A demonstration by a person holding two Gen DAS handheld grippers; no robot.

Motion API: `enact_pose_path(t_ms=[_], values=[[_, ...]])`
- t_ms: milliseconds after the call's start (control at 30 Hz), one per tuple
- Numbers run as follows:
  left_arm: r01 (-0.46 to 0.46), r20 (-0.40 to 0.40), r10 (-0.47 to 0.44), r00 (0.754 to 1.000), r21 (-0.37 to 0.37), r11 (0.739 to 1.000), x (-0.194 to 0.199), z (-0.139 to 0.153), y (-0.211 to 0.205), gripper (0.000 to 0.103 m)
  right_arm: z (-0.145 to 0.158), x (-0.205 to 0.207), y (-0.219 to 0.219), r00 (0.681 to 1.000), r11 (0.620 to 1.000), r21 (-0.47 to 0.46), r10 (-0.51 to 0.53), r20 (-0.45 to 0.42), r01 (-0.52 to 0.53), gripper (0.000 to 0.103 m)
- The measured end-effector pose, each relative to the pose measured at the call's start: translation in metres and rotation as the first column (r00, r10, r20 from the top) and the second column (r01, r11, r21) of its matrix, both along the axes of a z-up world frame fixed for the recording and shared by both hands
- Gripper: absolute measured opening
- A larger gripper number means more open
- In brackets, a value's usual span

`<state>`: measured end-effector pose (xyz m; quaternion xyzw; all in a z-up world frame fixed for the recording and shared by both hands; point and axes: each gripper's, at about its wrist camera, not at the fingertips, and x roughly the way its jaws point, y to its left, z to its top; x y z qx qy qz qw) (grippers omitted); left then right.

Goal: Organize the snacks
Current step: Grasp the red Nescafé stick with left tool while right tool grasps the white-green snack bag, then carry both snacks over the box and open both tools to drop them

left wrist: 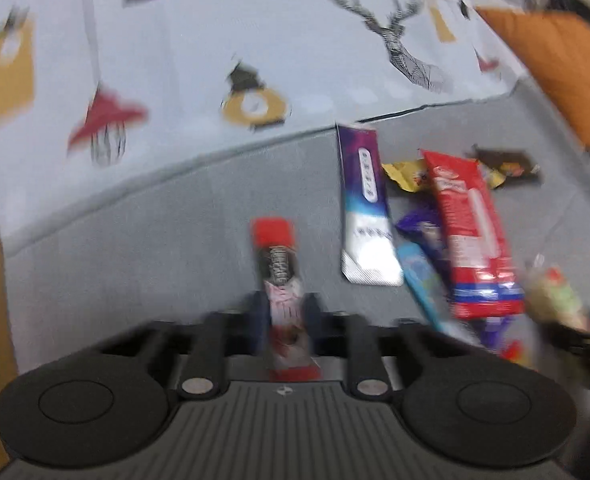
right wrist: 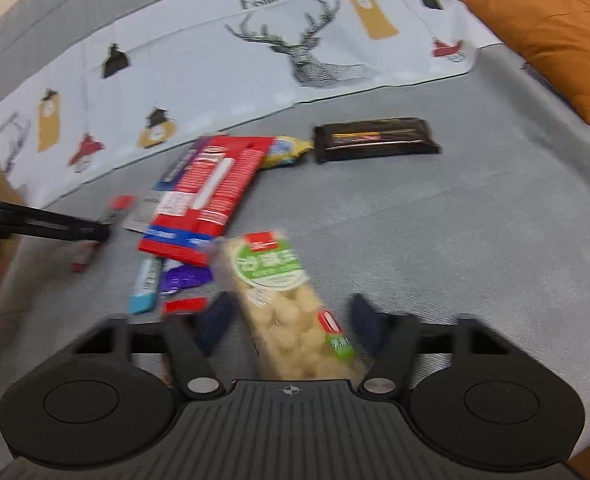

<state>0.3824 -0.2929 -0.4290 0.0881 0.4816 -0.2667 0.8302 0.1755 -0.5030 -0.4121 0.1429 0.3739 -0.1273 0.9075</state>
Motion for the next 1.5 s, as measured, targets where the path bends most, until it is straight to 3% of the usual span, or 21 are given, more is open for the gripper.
enact_pose_path(t_ms=[100, 200, 300, 433, 567, 600, 633, 800, 1033, 1367, 1500], values=[[-0.010, -0.042, 0.007, 0.999, -0.051, 0.999, -0.014, 0.007, 0.012, 0.017, 0.003, -0.007, -0.001, 0.999, 0.998, 0.053, -0.015, 0.040, 0.013, 0.039], [0.021, -0.052, -0.021, 0.998, 0.010, 1.000, -0.025, -0.001, 0.009, 0.017, 0.002, -0.014, 0.005, 0.999, 1.000, 0.022, -0.012, 0.039, 0.011, 0.039], [0.045, 0.001, -0.045, 0.999, 0.051, 0.998, -0.037, -0.002, 0.003, 0.018, -0.003, -0.017, 0.008, 1.000, 1.000, 0.014, 0.000, 0.026, 0.000, 0.039], [0.053, 0.035, -0.057, 0.998, 0.109, 0.993, -0.037, -0.001, -0.009, 0.019, -0.006, -0.012, 0.018, 0.999, 0.997, -0.064, 0.043, 0.006, -0.043, 0.041], [0.041, 0.049, -0.048, 0.998, 0.137, 0.990, -0.042, 0.002, -0.014, 0.014, -0.006, -0.003, 0.014, 0.999, 0.998, -0.052, 0.047, -0.001, -0.047, 0.048], [0.018, 0.031, -0.022, 0.999, 0.128, 0.992, -0.042, 0.004, -0.011, 0.013, -0.005, -0.001, 0.012, 0.999, 0.998, -0.043, 0.043, -0.007, -0.044, 0.048], [-0.006, 0.014, 0.004, 1.000, 0.115, 0.993, -0.043, 0.008, -0.007, 0.013, -0.003, -0.001, 0.010, 1.000, 0.999, -0.027, 0.025, -0.004, -0.025, 0.039], [-0.079, 0.007, 0.078, 0.997, 0.082, 0.994, -0.067, 0.042, 0.009, 0.013, 0.010, 0.008, 0.012, 0.999, 1.000, 0.000, -0.030, 0.020, 0.030, 0.039], [-0.103, 0.056, 0.100, 0.993, 0.048, 0.994, -0.114, 0.109, 0.050, 0.013, 0.051, -0.006, 0.058, 0.988, 0.992, -0.125, 0.021, 0.152, -0.001, 0.039], [-0.166, 0.146, 0.175, 0.974, -0.067, 0.984, -0.165, 0.186, 0.147, 0.013, 0.112, -0.048, 0.165, 0.962, 0.992, 0.030, 0.111, 0.248, -0.123, 0.039], [-0.240, 0.203, 0.255, 0.945, -0.098, 0.966, -0.182, 0.205, 0.194, 0.013, 0.145, -0.058, 0.219, 0.946, 0.984, -0.004, 0.172, 0.274, -0.177, 0.038]])
